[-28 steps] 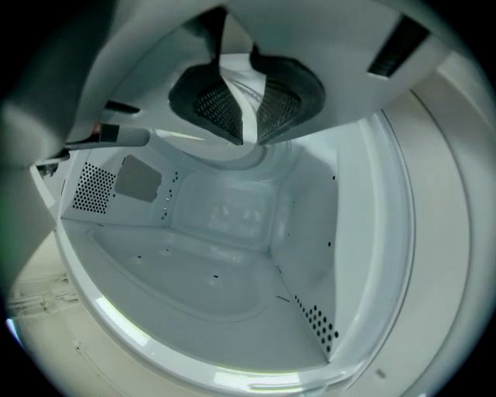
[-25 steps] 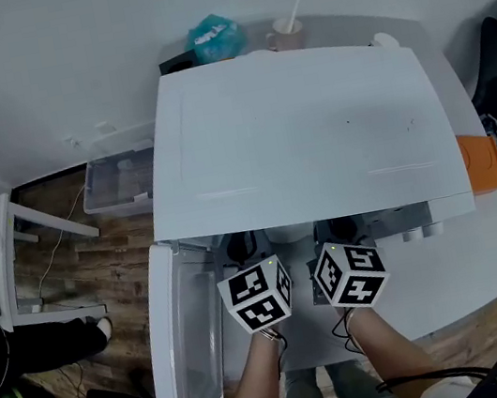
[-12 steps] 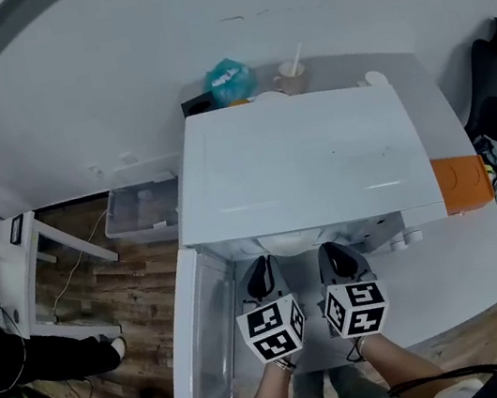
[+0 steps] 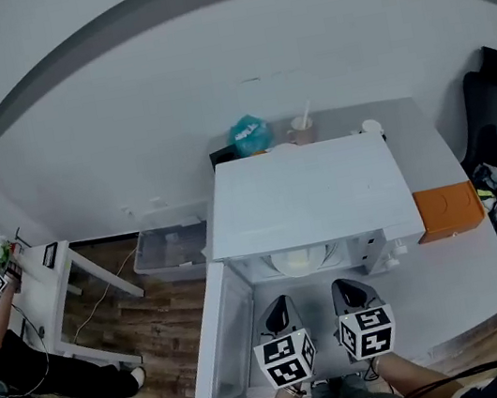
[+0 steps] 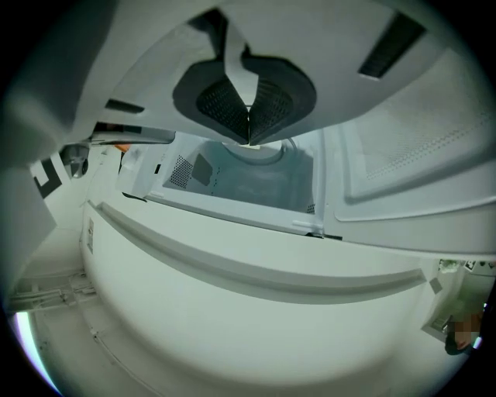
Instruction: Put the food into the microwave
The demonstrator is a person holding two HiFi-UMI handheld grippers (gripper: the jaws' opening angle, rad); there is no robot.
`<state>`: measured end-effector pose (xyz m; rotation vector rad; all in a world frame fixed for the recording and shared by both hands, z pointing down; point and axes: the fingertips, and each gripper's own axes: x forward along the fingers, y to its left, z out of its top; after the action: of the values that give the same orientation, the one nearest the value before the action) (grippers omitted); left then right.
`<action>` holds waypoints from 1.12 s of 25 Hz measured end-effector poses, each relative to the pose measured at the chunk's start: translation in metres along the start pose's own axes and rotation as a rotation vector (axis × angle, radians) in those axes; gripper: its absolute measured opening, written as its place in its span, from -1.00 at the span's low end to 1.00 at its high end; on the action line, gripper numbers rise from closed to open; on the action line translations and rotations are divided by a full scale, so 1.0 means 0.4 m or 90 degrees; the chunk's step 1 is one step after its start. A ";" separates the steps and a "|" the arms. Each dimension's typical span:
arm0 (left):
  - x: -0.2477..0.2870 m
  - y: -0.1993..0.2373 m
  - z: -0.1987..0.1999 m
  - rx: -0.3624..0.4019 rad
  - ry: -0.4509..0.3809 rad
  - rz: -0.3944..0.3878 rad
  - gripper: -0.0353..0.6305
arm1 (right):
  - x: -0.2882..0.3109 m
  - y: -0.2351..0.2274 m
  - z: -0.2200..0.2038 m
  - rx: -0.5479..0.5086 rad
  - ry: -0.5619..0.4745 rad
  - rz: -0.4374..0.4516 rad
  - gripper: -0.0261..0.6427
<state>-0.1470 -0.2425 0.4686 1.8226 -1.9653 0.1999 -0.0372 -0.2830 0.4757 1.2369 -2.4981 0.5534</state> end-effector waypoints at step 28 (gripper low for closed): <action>-0.112 -0.074 0.020 0.013 -0.020 -0.029 -0.88 | -0.121 0.055 0.022 -0.029 -0.022 0.028 -0.87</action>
<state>-0.1187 -0.2086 0.4370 1.8924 -1.9471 0.1799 -0.0273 -0.2414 0.4429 1.1880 -2.5562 0.4876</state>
